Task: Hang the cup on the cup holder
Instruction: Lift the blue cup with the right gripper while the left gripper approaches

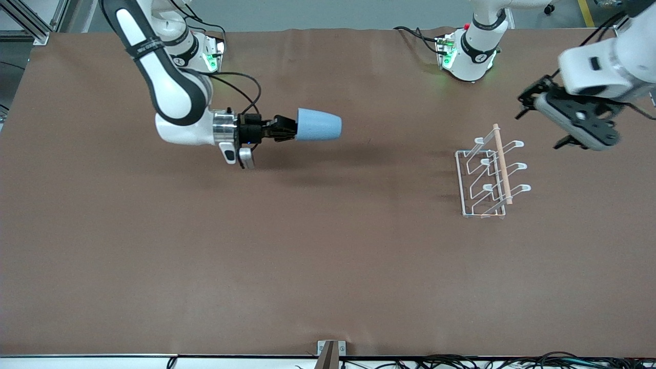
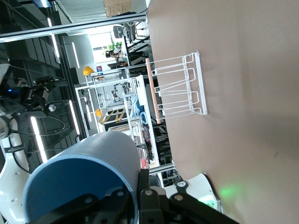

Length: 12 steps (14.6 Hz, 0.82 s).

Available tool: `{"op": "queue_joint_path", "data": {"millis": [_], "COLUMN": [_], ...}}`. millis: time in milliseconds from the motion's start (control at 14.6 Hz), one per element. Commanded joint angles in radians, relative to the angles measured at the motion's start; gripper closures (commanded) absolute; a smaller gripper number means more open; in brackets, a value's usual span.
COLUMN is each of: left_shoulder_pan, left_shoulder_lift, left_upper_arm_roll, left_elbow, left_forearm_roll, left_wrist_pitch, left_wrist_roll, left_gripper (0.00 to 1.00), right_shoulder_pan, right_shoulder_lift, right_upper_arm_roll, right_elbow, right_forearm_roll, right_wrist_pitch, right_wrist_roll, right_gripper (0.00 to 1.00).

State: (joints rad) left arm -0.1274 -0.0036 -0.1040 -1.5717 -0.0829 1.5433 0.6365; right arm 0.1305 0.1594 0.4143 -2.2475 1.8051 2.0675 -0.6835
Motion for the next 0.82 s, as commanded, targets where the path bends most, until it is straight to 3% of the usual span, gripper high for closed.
{"op": "queue_joint_path", "data": {"millis": [0, 206, 412, 755], "left_shoulder_pan": [-0.009, -0.009, -0.011, -0.011], "left_shoulder_lift": [0.014, 0.081, 0.163, 0.275], "left_upper_arm_roll": [-0.081, -0.221, -0.331, -0.486], "left_elbow": [0.024, 0.024, 0.024, 0.025], "left_forearm_roll": [-0.041, -0.052, -0.051, -0.048], "left_wrist_pitch": [-0.006, -0.008, 0.004, 0.174], "left_wrist_roll": [0.138, 0.18, 0.175, 0.175], "left_gripper": [0.0, 0.0, 0.0, 0.0], "right_shoulder_pan": [-0.003, -0.003, -0.005, -0.008], "right_shoulder_lift": [-0.011, -0.003, 0.003, 0.008], "right_upper_arm_roll": [0.043, 0.096, 0.1, 0.1], "right_elbow": [-0.017, -0.011, -0.006, -0.007], "right_forearm_roll": [0.085, 0.141, 0.143, 0.143], "right_wrist_pitch": [0.014, 0.077, 0.082, 0.082], "right_wrist_roll": [-0.033, -0.045, -0.045, -0.073], "right_gripper": [1.0, 1.0, 1.0, 1.0]}}
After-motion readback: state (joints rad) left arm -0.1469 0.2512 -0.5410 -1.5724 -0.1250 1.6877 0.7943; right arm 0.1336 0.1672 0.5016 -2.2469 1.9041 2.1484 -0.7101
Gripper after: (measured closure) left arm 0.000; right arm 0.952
